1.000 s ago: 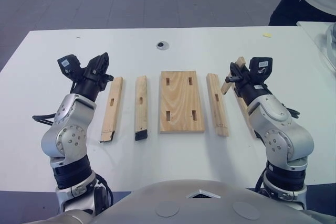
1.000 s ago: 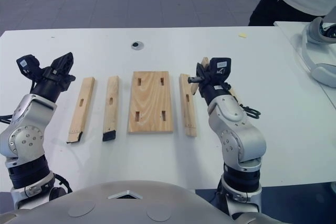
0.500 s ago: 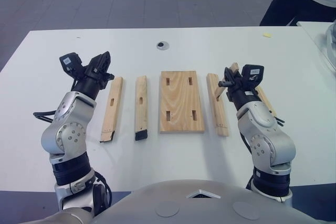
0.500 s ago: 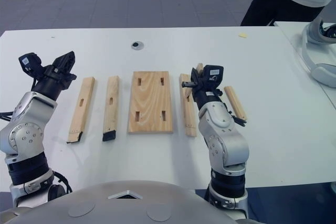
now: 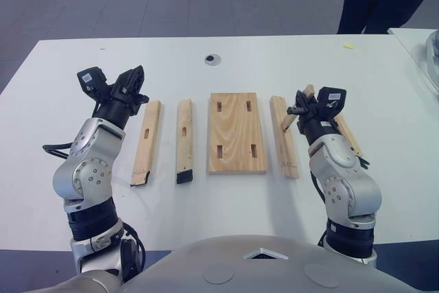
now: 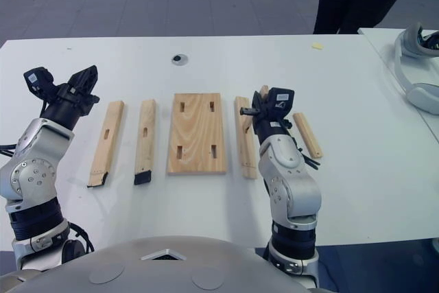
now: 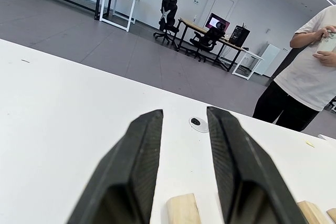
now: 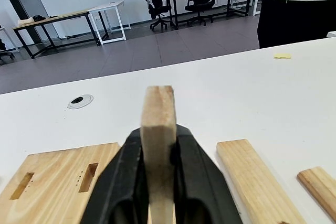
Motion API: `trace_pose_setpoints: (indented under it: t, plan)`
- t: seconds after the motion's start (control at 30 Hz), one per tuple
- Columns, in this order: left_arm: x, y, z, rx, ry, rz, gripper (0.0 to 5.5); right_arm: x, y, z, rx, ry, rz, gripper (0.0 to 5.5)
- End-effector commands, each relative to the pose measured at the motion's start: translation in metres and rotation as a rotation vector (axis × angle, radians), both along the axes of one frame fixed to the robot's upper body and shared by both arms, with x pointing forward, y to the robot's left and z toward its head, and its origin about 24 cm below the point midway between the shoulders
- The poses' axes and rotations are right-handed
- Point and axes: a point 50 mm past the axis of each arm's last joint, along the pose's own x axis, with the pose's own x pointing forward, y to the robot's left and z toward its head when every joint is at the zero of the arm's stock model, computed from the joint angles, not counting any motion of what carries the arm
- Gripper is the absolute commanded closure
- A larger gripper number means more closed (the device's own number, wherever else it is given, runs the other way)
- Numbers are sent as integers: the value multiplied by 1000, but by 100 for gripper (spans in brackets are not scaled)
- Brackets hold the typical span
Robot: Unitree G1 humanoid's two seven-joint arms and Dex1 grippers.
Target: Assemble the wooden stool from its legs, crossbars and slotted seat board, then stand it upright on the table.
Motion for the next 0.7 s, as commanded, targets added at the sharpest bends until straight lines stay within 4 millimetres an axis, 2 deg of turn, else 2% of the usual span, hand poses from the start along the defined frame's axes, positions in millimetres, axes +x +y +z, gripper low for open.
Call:
trace_pose_setpoints:
  t: [0.03, 0.5, 0.7]
  plan:
    - [2, -1, 3, 13, -6, -9, 400, 0, -1, -1, 2, -3, -10, 509]
    - [0, -2, -2, 10, 9, -13, 400, 2, 4, 0, 15, -14, 9, 509]
    - [1, 0, -3, 12, 15, -18, 400, 2, 2, -6, 16, 5, -5, 509]
